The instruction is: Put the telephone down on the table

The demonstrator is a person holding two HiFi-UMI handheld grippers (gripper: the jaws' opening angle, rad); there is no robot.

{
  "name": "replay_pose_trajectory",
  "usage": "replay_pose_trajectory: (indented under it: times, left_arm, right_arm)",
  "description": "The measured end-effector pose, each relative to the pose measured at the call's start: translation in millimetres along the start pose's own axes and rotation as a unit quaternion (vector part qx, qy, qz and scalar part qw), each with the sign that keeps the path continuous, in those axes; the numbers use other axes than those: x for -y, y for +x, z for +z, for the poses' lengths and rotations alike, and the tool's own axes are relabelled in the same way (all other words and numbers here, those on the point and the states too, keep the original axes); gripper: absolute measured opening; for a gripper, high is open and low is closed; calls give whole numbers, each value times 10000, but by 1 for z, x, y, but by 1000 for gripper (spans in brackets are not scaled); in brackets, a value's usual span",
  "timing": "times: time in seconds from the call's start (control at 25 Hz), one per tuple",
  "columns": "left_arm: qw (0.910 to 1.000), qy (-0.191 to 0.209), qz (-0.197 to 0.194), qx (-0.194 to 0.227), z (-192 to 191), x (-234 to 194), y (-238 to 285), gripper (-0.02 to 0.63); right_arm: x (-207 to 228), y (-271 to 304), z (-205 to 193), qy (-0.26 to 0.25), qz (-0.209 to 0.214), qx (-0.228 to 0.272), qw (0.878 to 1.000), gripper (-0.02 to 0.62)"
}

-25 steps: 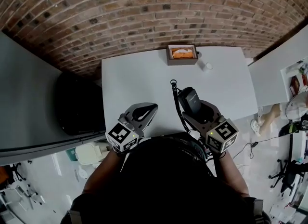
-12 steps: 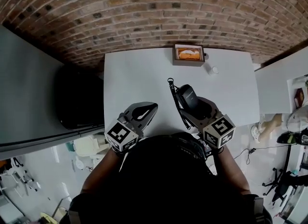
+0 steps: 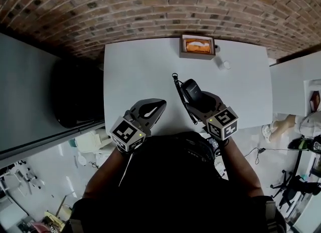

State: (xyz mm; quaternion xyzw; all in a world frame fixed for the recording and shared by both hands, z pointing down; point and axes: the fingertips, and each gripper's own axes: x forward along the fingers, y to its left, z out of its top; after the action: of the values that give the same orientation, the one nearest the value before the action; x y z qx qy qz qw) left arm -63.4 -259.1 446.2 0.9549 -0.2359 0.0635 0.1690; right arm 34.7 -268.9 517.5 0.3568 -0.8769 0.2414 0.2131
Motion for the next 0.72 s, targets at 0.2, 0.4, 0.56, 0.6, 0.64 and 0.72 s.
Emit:
replay_pose_trajectory:
  times: [0.2, 0.4, 0.56, 0.6, 0.64, 0.72]
  left_arm:
    - [9999, -98, 15, -45, -8, -2, 11, 6]
    - [9999, -115, 41, -118, -11, 0, 18, 6]
    - [9997, -172, 53, -187, -19, -2, 23, 6]
    - [9996, -192, 59, -201, -21, -3, 24, 6]
    - [9995, -209, 62, -214, -22, -3, 25, 6]
    - [9994, -230, 63, -235, -24, -3, 26, 6]
  right_arm:
    - [26, 22, -35, 162, -77, -284, 9994, 273]
    - [42, 42, -68, 371, -119, -496, 9980, 273]
    - [54, 51, -88, 483, -219, -633, 9966, 274]
    - [57, 54, -93, 501, -236, -664, 9963, 273]
    - [59, 57, -98, 496, -242, -708, 9960, 273]
    - [65, 62, -110, 455, -249, -822, 9953, 273]
